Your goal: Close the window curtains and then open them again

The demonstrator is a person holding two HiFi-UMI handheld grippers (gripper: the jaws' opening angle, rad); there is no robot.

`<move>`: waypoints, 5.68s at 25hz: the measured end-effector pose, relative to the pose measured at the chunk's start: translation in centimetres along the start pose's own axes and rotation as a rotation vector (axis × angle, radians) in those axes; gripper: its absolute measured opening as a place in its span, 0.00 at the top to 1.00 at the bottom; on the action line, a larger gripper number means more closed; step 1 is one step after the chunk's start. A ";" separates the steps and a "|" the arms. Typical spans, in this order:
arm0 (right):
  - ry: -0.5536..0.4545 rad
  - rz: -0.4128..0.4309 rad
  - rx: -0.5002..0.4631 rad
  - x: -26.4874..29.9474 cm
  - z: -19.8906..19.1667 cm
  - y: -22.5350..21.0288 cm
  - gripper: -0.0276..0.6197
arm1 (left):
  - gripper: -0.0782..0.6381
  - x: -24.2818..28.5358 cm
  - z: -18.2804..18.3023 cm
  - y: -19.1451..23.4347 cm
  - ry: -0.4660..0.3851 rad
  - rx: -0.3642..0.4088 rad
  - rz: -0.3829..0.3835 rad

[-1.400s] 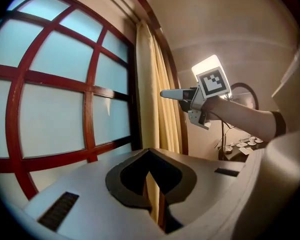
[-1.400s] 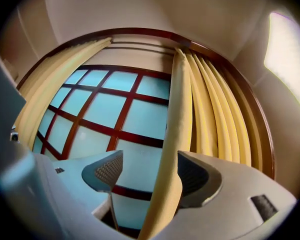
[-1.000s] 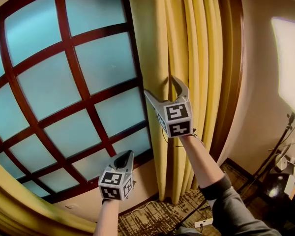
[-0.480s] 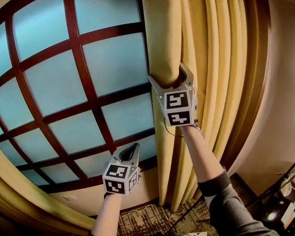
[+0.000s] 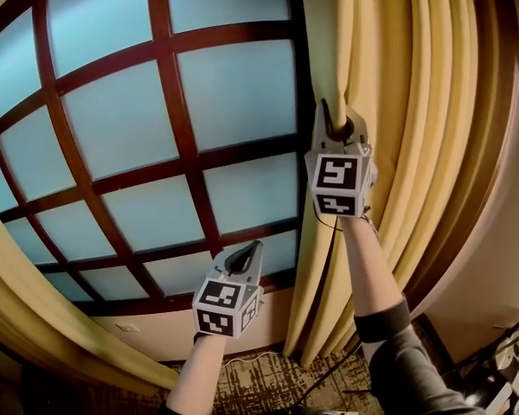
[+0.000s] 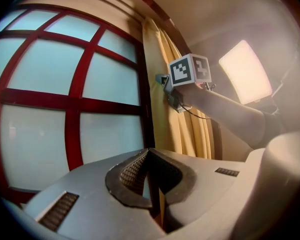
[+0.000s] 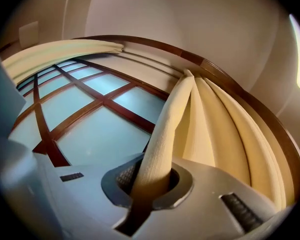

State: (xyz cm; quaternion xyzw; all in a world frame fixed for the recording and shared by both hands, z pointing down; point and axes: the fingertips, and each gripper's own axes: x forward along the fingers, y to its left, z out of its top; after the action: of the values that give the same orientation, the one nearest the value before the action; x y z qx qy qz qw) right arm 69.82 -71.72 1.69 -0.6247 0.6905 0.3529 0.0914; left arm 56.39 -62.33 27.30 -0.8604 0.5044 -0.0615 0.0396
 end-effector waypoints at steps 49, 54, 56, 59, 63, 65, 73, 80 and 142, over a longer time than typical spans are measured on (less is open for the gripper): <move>-0.456 0.636 -0.321 -4.3 30.7 44.6 0.91 | 0.89 -29.6 -6.8 23.5 -0.007 -0.212 0.566; -0.520 0.684 -0.286 -5.6 36.0 51.4 0.91 | 0.89 -34.1 -6.8 27.2 -0.009 -0.232 0.612; -0.533 0.693 -0.307 -4.0 38.7 53.8 0.91 | 0.89 -35.7 -6.1 29.9 -0.007 -0.240 0.628; -0.554 0.735 -0.335 -5.8 40.0 57.8 0.92 | 0.89 -39.1 -7.6 31.4 -0.004 -0.258 0.667; -0.585 0.755 -0.319 -9.2 42.6 62.7 0.92 | 0.89 -43.8 -9.7 33.2 -0.008 -0.269 0.699; -0.595 0.745 -0.331 -10.1 44.4 64.7 0.92 | 0.89 -45.9 -9.8 34.5 -0.015 -0.275 0.714; -0.569 0.762 -0.322 -9.7 45.5 68.5 0.91 | 0.89 -49.2 -9.9 38.6 -0.038 -0.306 0.747; -0.521 0.727 -0.326 -9.1 44.3 68.7 0.91 | 0.89 -49.8 -11.5 39.4 -0.016 -0.318 0.702; -0.452 0.687 -0.356 -8.6 57.2 95.6 0.91 | 0.89 -67.7 -15.9 58.8 -0.058 -0.383 0.501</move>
State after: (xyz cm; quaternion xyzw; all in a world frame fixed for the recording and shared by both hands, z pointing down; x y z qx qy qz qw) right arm -35.08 -33.27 0.22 -0.2721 0.7491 0.6039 0.0084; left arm -29.43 -32.05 30.92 -0.7026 0.7017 0.0709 -0.0948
